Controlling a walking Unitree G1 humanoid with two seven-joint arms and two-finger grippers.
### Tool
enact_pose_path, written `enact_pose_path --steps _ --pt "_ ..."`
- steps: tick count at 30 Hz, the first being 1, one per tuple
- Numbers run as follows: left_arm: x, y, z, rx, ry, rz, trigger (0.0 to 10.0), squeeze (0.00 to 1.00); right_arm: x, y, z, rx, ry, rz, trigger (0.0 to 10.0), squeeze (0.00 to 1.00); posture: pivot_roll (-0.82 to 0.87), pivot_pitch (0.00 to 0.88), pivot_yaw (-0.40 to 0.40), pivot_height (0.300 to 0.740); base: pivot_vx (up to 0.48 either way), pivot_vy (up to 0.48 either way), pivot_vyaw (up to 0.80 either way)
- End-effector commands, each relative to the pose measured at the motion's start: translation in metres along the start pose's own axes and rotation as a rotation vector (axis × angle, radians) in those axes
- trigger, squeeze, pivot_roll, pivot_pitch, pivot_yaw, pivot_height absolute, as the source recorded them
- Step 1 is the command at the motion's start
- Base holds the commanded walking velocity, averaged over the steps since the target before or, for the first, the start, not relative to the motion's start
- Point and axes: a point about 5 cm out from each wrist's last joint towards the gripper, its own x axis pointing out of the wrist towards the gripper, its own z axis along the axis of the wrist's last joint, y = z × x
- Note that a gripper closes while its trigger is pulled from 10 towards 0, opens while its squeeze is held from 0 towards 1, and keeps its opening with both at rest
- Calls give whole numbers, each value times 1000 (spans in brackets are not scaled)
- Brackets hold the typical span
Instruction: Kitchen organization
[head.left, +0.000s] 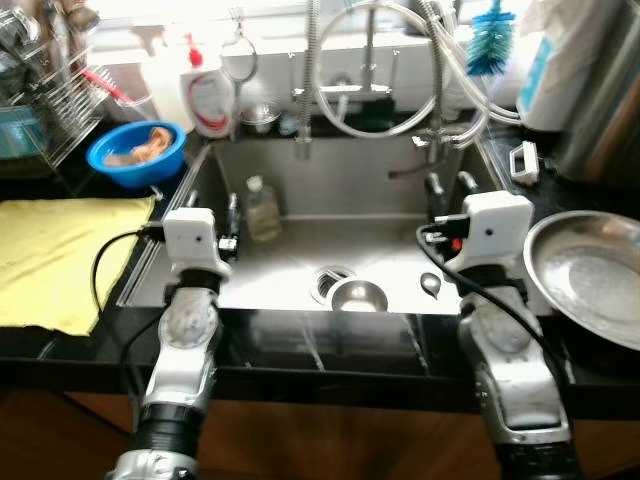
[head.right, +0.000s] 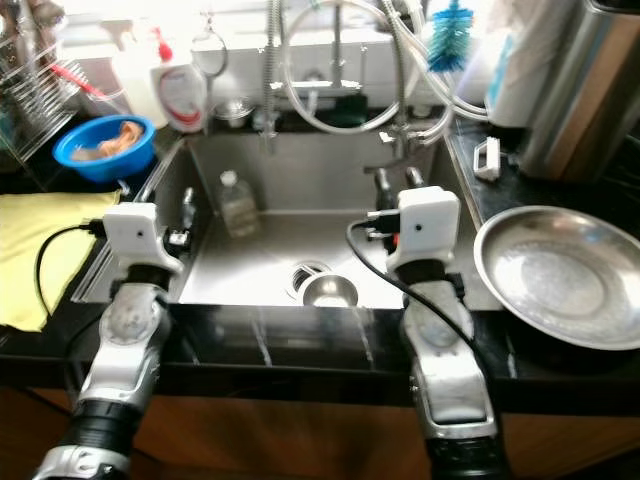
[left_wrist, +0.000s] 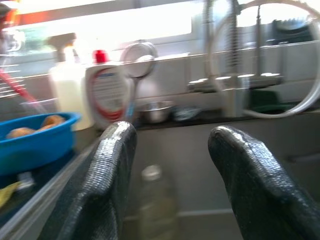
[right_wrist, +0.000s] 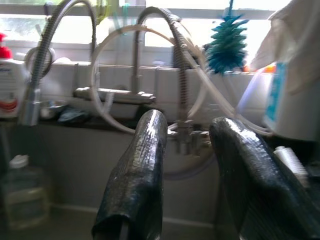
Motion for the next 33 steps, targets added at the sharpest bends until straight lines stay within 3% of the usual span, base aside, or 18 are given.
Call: enact_pose_path --steps 1,33 --pt "-1 7 -2 20 8 13 10000 0 2 6 5 14 -22 23 10000 0 -269 0 85 740 0 0 0" --pt "-4 6 -9 0 41 -2 10000 0 9 9 10 12 -47 38 10000 0 -271 0 87 740 -56 0 0"
